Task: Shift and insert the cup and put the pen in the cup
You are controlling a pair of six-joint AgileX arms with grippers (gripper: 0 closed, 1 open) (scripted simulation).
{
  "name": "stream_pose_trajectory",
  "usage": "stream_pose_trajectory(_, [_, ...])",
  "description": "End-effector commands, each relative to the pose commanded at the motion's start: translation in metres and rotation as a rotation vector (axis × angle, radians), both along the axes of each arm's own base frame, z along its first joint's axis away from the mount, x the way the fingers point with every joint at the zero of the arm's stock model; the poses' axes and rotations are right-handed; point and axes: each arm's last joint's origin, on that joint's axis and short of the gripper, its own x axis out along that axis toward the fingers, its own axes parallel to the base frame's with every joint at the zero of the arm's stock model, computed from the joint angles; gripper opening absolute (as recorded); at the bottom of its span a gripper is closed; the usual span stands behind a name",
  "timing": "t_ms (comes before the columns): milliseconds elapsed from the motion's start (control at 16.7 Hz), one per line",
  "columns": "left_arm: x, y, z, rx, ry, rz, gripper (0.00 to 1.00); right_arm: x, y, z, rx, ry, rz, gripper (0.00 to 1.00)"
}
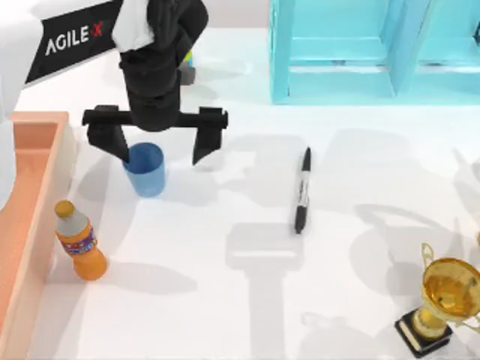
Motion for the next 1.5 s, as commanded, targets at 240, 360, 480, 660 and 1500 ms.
stream_pose_trajectory(240, [0.000,-0.001,0.000,0.000,0.001,-0.003,1.00,0.000,0.000,0.000,0.000,0.000,0.000,1.00])
stream_pose_trajectory(360, [0.002,-0.002,0.003,0.005,0.010,-0.001,1.00,0.000,0.000,0.000,0.000,0.000,0.000,1.00])
stream_pose_trajectory(480, [0.006,-0.005,0.011,0.013,0.026,-0.002,1.00,0.000,0.000,0.000,0.000,0.000,0.000,1.00])
stream_pose_trajectory(660, [0.015,-0.010,0.037,0.018,0.038,-0.003,1.00,0.000,0.000,0.000,0.000,0.000,0.000,1.00])
stream_pose_trajectory(1500, [-0.002,-0.001,0.149,-0.001,-0.001,-0.003,1.00,0.000,0.000,0.000,0.000,0.000,0.000,1.00])
